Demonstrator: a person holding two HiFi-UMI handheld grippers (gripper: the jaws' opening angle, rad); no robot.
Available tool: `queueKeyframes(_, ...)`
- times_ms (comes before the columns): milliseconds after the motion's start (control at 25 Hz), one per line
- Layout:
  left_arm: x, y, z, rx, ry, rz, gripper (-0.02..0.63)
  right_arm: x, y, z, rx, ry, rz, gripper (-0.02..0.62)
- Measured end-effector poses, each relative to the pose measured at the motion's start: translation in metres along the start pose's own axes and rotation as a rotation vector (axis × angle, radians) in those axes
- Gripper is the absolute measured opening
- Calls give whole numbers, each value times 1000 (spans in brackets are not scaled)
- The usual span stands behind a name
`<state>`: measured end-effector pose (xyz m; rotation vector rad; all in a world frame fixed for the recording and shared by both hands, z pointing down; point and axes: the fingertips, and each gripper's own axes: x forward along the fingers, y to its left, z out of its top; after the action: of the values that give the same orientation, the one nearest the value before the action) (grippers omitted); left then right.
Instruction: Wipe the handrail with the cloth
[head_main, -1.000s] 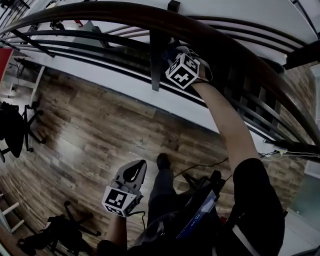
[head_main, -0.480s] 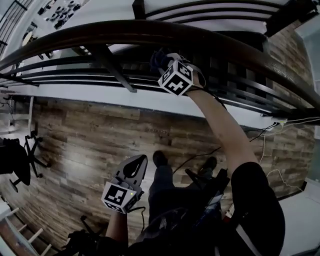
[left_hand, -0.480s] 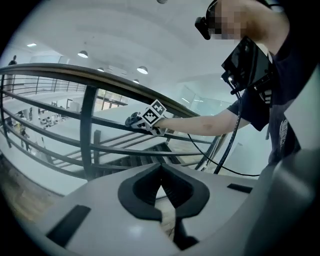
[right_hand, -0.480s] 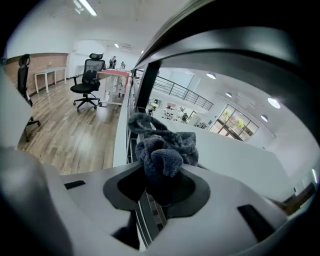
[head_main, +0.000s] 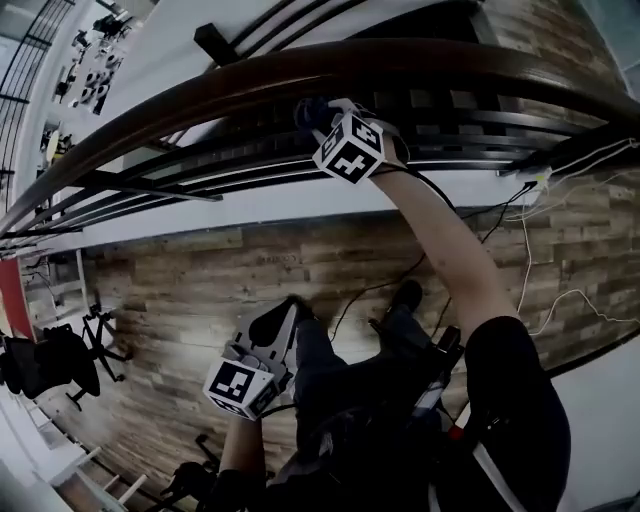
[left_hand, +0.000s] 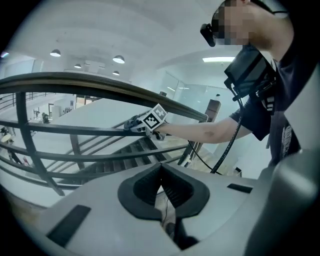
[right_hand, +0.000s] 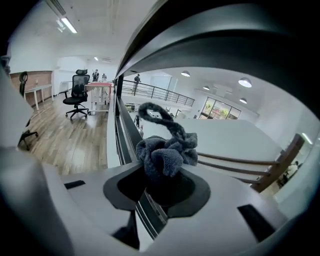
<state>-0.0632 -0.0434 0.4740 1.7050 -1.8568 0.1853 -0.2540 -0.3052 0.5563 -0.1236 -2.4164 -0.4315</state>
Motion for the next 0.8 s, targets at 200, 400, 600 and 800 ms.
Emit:
queueKeyframes(200,79,-94,22,48,60,-97,6,-81,-92,-108,78,17,-98,104)
queueKeyframes(400,121,-126,25,99,98,-175,6,-168,-190,-217,232,86,-280,104)
queueKeyframes(600,160,-158,28,105,134,-216,6,-252,-261,-319,346,151,-428,106)
queueKeyframes(800,182,-178,25,124,158,-244,6,-314,-301,-388,464,155,-572,106)
